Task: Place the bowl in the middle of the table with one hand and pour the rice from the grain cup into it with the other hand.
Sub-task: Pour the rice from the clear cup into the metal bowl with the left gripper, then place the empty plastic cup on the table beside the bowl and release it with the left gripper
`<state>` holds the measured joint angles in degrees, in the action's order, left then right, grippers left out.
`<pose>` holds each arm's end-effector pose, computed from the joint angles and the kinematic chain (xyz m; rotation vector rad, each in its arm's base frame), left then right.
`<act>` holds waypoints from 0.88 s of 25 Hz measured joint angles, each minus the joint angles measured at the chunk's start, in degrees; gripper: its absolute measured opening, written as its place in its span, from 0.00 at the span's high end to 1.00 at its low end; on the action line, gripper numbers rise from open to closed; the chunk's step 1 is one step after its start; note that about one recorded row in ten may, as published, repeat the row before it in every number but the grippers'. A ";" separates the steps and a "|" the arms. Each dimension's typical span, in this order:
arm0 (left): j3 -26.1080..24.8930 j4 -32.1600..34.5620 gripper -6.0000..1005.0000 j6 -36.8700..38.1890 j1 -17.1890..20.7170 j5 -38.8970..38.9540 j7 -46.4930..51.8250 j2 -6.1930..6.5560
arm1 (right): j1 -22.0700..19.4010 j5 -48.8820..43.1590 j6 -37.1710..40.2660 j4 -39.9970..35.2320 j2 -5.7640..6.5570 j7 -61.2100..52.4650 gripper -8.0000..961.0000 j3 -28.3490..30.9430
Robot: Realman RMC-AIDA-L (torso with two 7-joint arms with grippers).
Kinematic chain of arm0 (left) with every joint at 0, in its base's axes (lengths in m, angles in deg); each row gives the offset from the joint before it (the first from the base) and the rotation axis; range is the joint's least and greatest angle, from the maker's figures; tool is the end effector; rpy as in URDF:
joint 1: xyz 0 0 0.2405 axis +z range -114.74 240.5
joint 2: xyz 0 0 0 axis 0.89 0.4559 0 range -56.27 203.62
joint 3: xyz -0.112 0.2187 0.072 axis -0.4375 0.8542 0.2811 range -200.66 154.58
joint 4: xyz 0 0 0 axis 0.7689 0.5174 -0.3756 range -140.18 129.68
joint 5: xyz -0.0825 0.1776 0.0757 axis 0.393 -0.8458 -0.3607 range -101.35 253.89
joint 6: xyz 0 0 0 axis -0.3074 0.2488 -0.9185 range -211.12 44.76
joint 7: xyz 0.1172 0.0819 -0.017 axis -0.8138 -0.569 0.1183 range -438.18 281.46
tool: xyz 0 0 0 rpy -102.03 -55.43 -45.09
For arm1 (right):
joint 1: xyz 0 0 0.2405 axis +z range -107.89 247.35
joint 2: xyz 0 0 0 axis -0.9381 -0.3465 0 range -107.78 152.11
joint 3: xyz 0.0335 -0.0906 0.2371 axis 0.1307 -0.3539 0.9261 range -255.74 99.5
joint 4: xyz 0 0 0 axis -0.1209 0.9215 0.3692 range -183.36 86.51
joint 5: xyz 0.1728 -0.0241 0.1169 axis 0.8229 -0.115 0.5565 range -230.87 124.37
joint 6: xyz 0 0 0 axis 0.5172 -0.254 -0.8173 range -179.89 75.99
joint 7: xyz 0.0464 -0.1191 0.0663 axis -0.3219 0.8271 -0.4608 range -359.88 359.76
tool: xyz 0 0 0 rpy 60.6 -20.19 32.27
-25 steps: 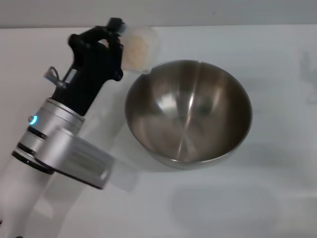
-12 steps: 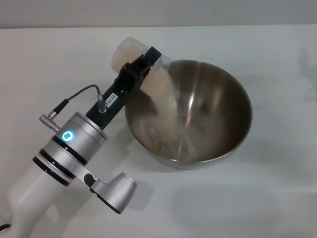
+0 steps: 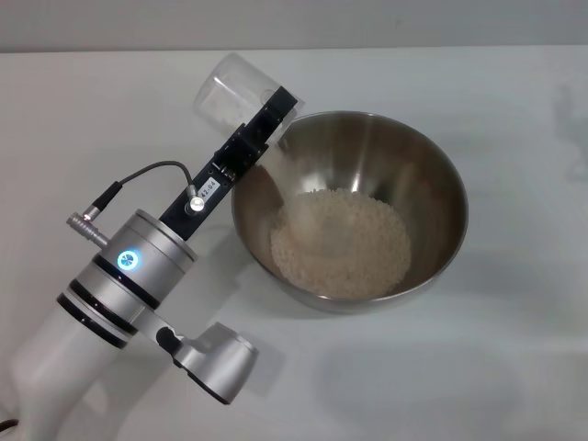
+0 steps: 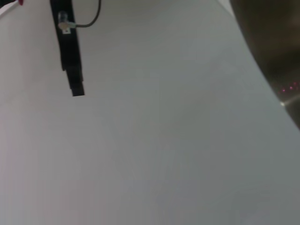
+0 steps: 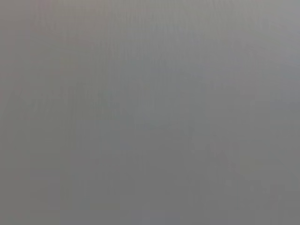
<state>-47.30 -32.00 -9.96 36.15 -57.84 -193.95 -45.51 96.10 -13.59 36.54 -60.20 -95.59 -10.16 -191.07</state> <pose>-0.2025 0.2946 -0.0956 -1.1533 1.5058 0.2945 0.2834 0.3369 0.0567 -1.2981 0.2205 1.0466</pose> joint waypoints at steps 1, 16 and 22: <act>0.18 -0.18 0.96 0.24 0.03 0.00 0.00 0.01 | 0.02 0.03 0.00 0.01 0.01 0.04 0.56 0.01; 2.41 -1.99 0.96 -2.02 0.86 -0.21 0.85 0.00 | 0.28 0.11 0.00 -0.23 -0.02 1.54 0.56 0.73; -0.94 -4.35 0.96 -0.05 2.63 0.11 11.19 0.01 | 0.76 -0.01 0.00 0.04 -0.02 1.57 0.56 1.42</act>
<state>-48.24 -36.35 -10.01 38.78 -57.74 -182.76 -45.50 96.86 -13.60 36.54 -60.16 -95.61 -8.60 -189.65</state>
